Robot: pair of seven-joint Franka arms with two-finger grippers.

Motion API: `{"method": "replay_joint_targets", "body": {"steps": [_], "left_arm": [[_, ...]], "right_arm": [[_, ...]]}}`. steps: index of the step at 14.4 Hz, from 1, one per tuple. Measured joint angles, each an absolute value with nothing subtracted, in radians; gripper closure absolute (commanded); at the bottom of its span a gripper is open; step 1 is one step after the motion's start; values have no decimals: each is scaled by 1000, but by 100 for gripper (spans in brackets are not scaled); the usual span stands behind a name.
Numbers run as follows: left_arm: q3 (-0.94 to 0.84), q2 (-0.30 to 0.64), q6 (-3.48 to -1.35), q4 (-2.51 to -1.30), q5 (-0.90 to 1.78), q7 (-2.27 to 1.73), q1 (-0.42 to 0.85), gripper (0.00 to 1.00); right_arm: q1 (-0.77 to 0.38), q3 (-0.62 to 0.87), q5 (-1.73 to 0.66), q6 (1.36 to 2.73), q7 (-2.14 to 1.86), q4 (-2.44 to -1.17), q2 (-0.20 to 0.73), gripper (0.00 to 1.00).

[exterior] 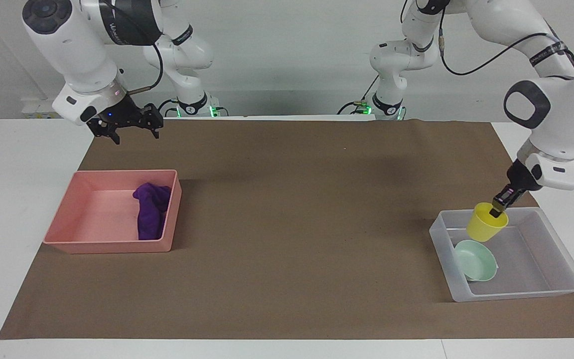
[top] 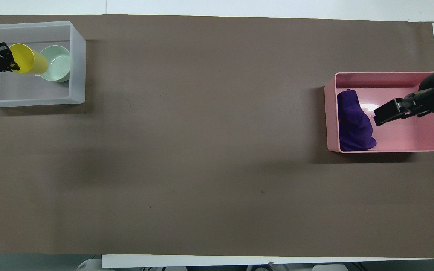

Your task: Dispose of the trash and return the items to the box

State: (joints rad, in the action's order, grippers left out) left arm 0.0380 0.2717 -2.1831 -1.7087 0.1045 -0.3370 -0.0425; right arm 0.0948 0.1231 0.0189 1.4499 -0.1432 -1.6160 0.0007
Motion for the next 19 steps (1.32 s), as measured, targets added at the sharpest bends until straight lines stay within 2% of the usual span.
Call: {"method": "replay_joint_targets", "body": {"steps": [3, 4, 5, 6, 7, 10, 13, 15, 19], "left_arm": [[30, 355, -2269, -1709, 105, -337, -45, 100], [26, 369, -2286, -1712, 105, -337, -43, 94], [23, 376, -2302, -1720, 105, -337, -42, 65], [22, 377, -2320, -1734, 105, -337, -42, 24], [22, 377, -2333, -1744, 105, -337, -42, 9], [20, 370, -2328, -1737, 105, -337, -29, 0], [18, 323, -2134, -1650, 58, -335, -9, 0], [9, 261, -1984, -1613, -17, -316, 0, 0], [-3, 101, -1715, -1610, -46, -213, 60, 0]], "right_arm": [[94, 123, 19, 1450, -143, -1619, 1, 1], [94, 123, 19, 1450, -143, -1619, 1, 1], [94, 123, 19, 1450, -146, -1620, 1, 1], [93, 123, 19, 1450, -150, -1620, 1, 1], [93, 123, 19, 1450, -154, -1620, 1, 1], [93, 124, 19, 1450, -159, -1620, 1, 1], [93, 124, 19, 1450, -159, -1620, 1, 1], [93, 124, 19, 1454, -158, -1620, 1, 1], [93, 124, 18, 1461, -143, -1620, 1, 1]]}}
